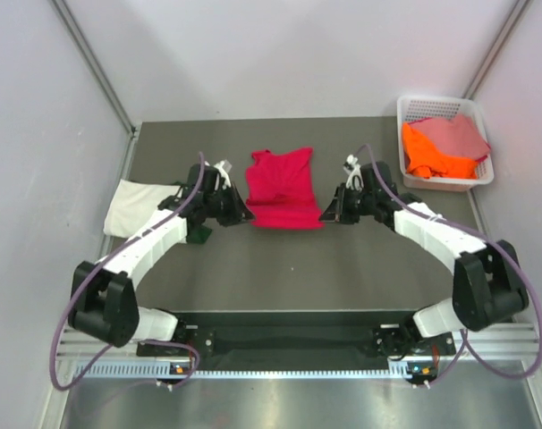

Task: Fold and stack the t-shirts
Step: Fold the tshirt

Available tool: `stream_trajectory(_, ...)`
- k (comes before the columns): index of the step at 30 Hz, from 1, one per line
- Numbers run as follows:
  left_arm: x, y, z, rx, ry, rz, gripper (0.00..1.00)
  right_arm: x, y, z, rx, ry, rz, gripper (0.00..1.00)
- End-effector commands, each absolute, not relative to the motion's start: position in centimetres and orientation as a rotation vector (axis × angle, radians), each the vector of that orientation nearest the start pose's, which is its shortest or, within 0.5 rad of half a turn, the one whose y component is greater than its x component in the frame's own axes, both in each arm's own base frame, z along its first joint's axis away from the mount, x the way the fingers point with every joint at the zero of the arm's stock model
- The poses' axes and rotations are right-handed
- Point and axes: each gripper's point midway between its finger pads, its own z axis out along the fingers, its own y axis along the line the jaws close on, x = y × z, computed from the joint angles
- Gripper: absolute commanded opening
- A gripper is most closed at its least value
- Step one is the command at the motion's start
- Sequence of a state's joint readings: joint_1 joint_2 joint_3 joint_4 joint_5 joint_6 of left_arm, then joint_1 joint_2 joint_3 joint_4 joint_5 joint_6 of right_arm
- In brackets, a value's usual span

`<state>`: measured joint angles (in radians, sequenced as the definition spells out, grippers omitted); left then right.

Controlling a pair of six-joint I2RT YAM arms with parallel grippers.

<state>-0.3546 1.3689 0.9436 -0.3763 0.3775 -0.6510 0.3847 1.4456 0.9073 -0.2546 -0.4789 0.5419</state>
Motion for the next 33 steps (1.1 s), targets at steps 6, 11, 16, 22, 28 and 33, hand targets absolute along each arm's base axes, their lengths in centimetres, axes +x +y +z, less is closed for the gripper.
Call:
stream_trajectory(6,26.1,-19.4,17.5,-0.165,2.463,-0.925,0.00,25.9,21.4,16.8,-0.113,2.400,0.989,0.00)
stream_trajectory(11,22.4,-20.7,16.8,-0.145,2.497,-0.988,0.00,23.5,20.5,17.5,-0.127,2.380,0.992,0.00)
stream_trajectory(16,19.9,-22.3,17.2,-0.149,2.466,-1.084,0.00,21.3,19.3,17.3,-0.118,2.373,0.970,0.00)
stream_trajectory(22,20.4,-22.6,17.6,-0.130,2.461,-1.088,0.00,22.2,18.6,17.7,-0.117,2.353,0.894,0.00)
stream_trajectory(28,23.6,-23.1,19.4,-0.129,2.403,-1.025,0.00,25.6,19.0,18.5,-0.116,2.347,0.830,0.00)
stream_trajectory(33,26.8,-23.0,20.4,-0.142,2.396,-0.981,0.00,28.9,19.2,18.9,-0.104,2.347,0.804,0.00)
